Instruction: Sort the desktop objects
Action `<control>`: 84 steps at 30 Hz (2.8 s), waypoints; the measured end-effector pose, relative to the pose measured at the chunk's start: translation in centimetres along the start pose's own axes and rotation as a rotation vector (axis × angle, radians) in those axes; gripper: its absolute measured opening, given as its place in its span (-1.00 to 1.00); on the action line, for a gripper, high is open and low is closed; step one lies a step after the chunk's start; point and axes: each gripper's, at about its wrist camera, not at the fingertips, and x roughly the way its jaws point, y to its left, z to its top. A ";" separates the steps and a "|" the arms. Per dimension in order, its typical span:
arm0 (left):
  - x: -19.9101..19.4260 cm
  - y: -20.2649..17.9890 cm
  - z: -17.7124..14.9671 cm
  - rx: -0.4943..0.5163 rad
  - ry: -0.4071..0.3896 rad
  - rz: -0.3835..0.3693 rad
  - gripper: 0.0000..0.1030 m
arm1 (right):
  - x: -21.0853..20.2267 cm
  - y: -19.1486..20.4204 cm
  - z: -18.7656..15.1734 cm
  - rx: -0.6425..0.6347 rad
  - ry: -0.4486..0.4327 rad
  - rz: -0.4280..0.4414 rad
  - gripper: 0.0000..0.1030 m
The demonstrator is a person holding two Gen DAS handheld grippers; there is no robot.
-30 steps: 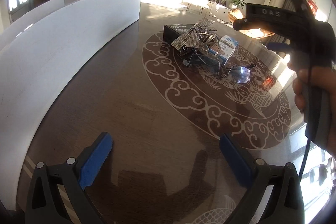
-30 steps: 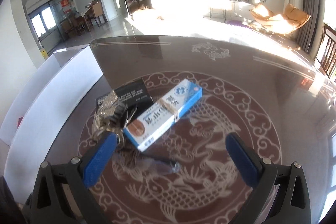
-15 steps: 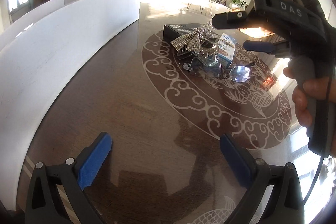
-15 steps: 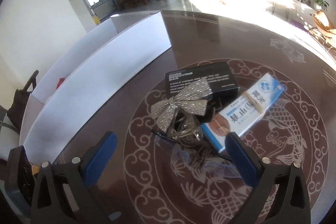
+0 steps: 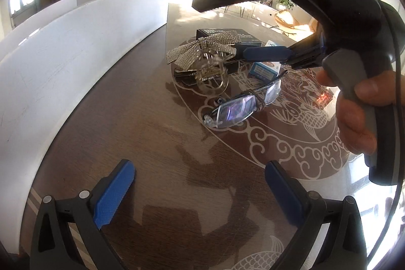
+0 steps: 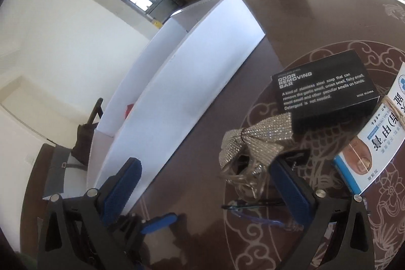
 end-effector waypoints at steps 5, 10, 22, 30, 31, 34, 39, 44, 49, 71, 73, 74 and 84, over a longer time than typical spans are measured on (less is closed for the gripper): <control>0.0 0.1 0.0 -0.002 0.000 -0.004 1.00 | -2.3 -1.8 -0.7 0.011 -0.060 -0.294 0.99; 0.0 0.0 0.0 0.000 0.000 -0.001 1.00 | -2.4 -1.9 -2.0 0.011 -0.013 -0.204 0.99; 0.0 0.2 -0.1 -0.002 -0.001 -0.005 1.00 | -2.7 -1.6 -6.7 0.033 0.068 -0.091 1.00; -1.0 2.4 -0.2 -0.119 -0.039 -0.041 1.00 | -5.4 -4.3 -7.3 0.173 -0.121 -0.401 1.00; -1.1 2.8 -0.2 -0.139 -0.045 -0.029 1.00 | -5.6 -4.5 -7.3 0.195 -0.133 -0.420 1.00; -1.7 3.6 -0.4 -0.167 -0.073 0.028 1.00 | -5.3 -4.1 -7.5 0.238 -0.155 -0.455 1.00; -1.7 3.7 -0.2 -0.168 -0.074 0.065 1.00 | -3.3 -2.0 -7.2 0.193 -0.180 -0.500 1.00; -2.0 3.9 -0.2 -0.166 -0.082 0.093 1.00 | -0.6 0.9 -8.2 -0.013 -0.081 -0.614 1.00; -3.8 5.2 -0.3 -0.239 -0.179 0.042 1.00 | -3.1 1.0 -10.3 -0.005 -0.069 -0.339 0.98; -4.3 5.4 -0.4 -0.266 -0.192 -0.005 1.00 | -3.9 -4.3 -6.1 0.019 -0.160 -0.796 0.97; -4.3 5.5 -0.4 -0.269 -0.191 -0.014 1.00 | -2.4 -2.7 -6.1 -0.066 -0.130 -0.762 0.98; -4.3 5.4 -0.5 -0.267 -0.190 -0.021 1.00 | -1.6 -1.9 -6.1 -0.111 -0.114 -0.720 0.99; -2.0 4.3 -0.4 -0.220 -0.079 -0.085 1.00 | 0.3 2.6 -9.1 -0.372 0.013 -0.564 0.98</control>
